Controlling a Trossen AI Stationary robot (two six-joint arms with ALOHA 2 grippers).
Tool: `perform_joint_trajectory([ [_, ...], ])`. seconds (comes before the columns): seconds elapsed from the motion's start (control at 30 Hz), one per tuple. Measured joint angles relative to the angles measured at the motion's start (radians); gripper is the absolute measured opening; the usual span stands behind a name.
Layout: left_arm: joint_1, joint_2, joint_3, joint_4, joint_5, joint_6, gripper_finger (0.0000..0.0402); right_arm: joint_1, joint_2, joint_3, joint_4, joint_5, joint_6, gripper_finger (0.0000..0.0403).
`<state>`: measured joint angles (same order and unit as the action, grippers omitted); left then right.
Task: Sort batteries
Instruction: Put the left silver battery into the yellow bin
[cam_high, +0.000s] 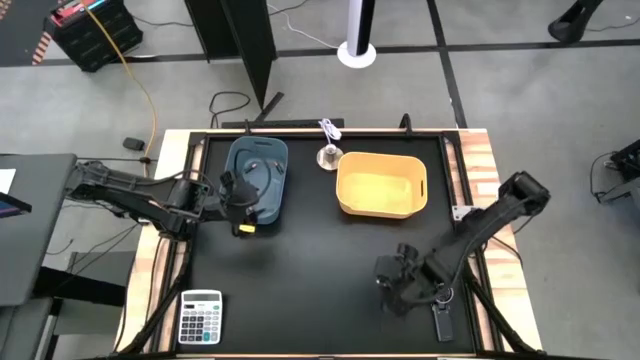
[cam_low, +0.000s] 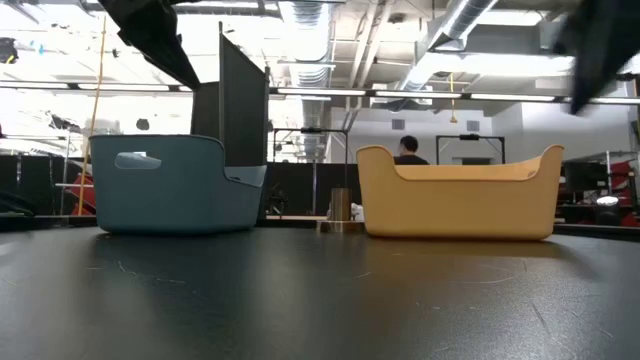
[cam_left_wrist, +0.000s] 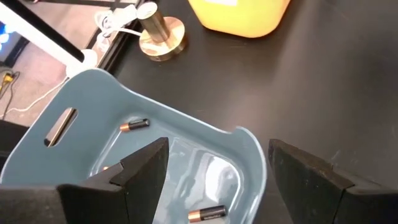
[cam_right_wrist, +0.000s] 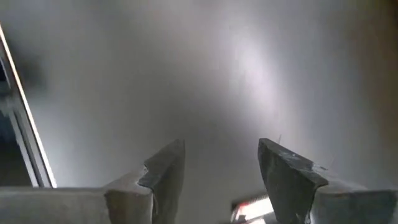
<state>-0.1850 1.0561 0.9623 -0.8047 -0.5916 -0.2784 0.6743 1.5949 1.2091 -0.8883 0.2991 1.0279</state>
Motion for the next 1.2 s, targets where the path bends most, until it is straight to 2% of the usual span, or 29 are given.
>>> perform_joint_trajectory([
  [0.1, -0.016, 0.000, 0.000, 0.000, -0.014, -0.018, 0.0272, 0.043, 0.018, 0.000, -0.042, -0.013, 0.051, 0.0221],
  [0.4, -0.070, 0.000, 0.000, 0.000, -0.027, -0.046, 0.0272, 0.113, 0.031, -0.002, -0.134, -0.015, 0.051, 0.0246],
  [0.47, -0.081, 0.000, 0.000, 0.000, -0.041, -0.060, 0.0272, 0.107, 0.034, -0.002, -0.151, -0.015, 0.101, 0.0257],
  [0.6, -0.109, 0.000, 0.000, -0.001, -0.070, -0.083, 0.0272, 0.066, 0.042, -0.003, -0.187, -0.073, 0.301, 0.0273],
  [0.73, -0.131, 0.001, 0.000, 0.001, -0.092, -0.086, 0.0272, 0.053, 0.050, -0.003, -0.146, -0.081, 0.390, 0.0275],
  [0.97, -0.159, 0.001, 0.000, 0.002, -0.105, -0.085, 0.0272, 0.030, 0.138, -0.004, -0.121, -0.093, 0.465, 0.0276],
  [1.2, -0.163, 0.001, 0.000, 0.008, -0.114, -0.080, 0.0272, -0.013, 0.192, -0.029, -0.122, -0.094, 0.458, 0.0276],
])
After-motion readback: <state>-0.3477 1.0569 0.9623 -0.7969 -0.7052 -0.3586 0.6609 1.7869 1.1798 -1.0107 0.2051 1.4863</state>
